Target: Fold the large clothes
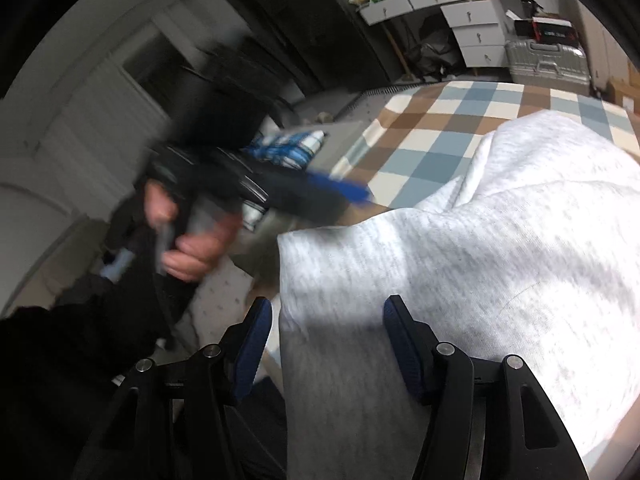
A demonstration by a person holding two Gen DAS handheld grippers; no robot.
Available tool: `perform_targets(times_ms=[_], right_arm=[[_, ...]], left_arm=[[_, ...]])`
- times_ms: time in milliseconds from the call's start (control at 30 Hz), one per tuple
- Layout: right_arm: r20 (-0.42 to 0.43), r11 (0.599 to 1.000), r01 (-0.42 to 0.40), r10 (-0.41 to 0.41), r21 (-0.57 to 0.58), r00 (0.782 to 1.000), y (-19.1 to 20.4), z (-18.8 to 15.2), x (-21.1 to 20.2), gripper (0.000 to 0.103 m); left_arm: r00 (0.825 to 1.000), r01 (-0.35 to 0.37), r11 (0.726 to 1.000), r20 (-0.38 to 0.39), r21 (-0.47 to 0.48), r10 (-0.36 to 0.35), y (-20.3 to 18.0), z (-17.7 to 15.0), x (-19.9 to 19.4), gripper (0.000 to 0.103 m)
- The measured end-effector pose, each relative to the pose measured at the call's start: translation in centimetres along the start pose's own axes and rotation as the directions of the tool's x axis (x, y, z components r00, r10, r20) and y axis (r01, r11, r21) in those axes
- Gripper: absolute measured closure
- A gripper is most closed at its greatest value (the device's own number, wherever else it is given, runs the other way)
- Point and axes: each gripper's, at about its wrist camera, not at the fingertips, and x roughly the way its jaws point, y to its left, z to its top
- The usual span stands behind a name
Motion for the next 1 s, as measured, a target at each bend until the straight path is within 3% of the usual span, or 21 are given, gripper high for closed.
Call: perform_targets(times_ms=[133, 267, 333, 367, 467, 500, 567, 600, 667, 733, 800, 900, 967, 1000], right_arm=[[0.107, 0.989, -0.124, 0.115, 0.081, 0.988, -2.1, -0.7, -2.0, 0.046], [0.179, 0.960, -0.226, 0.196, 0.163, 0.964, -4.3, -0.5, -2.7, 0.057], [0.184, 0.957, -0.223, 0.189, 0.184, 0.964, -4.8, -0.1, -3.0, 0.057], [0.179, 0.961, -0.203, 0.170, 0.186, 0.969, -4.8, 0.2, -3.1, 0.057], [0.181, 0.975, -0.122, 0.088, 0.186, 0.980, -4.4, 1.9, -4.7, 0.053], [0.197, 0.981, -0.082, 0.047, 0.175, 0.979, -4.1, 2.8, -5.7, 0.047], [0.217, 0.983, 0.097, -0.129, 0.153, 0.967, -3.3, 5.2, -7.5, 0.010], [0.197, 0.972, 0.187, -0.213, 0.141, 0.957, -3.1, 7.1, -7.8, 0.005], [0.096, 0.952, 0.288, -0.298, 0.100, 0.950, -3.2, 10.3, -6.2, 0.005], [-0.074, 0.892, 0.449, -0.445, 0.059, 0.893, -3.8, 13.4, -2.7, 0.008], [-0.195, 0.858, 0.513, -0.501, 0.015, 0.843, -4.8, 15.3, 0.5, 0.021], [-0.369, 0.766, 0.634, -0.621, -0.103, 0.691, -6.1, 15.9, 5.3, 0.042], [-0.434, 0.723, 0.663, -0.670, -0.196, 0.603, -6.8, 14.3, 7.5, 0.073], [-0.448, 0.688, 0.683, -0.705, -0.245, 0.550, -6.9, 13.8, 8.5, 0.079]], left_arm=[[0.994, 0.099, 0.995, -0.043, -0.011, -0.100, -0.1, -1.2, 1.4, 0.007], [0.999, 0.012, 0.994, -0.039, 0.110, -0.008, -2.1, -2.3, 2.4, 0.007], [0.999, -0.037, 0.987, -0.021, 0.159, 0.041, -3.2, -3.2, 2.8, 0.011], [0.999, -0.037, 0.985, -0.011, 0.166, 0.040, -3.2, -3.1, 2.8, 0.019], [0.999, -0.039, 0.986, 0.004, 0.165, 0.039, -3.2, -3.5, 2.9, 0.028], [1.000, -0.028, 0.985, 0.011, 0.169, 0.026, -3.2, -3.7, 2.8, 0.033], [0.999, -0.036, 0.984, 0.025, 0.177, 0.032, -3.3, -4.5, 2.8, 0.034], [0.999, -0.043, 0.982, 0.031, 0.182, 0.038, -3.6, -4.8, 3.0, 0.034], [0.998, -0.054, 0.980, 0.047, 0.194, 0.045, -3.8, -5.0, 3.1, 0.034], [0.997, -0.069, 0.977, 0.054, 0.201, 0.059, -3.9, -5.3, 3.0, 0.034], [0.996, -0.078, 0.978, 0.062, 0.194, 0.067, -3.9, -5.5, 2.9, 0.033], [0.995, -0.087, 0.980, 0.067, 0.178, 0.076, -4.3, -5.3, 2.8, 0.032], [0.994, -0.101, 0.981, 0.065, 0.166, 0.091, -4.3, -5.0, 2.6, 0.034], [0.994, -0.097, 0.982, 0.068, 0.164, 0.087, -4.6, -4.7, 3.0, 0.044]])
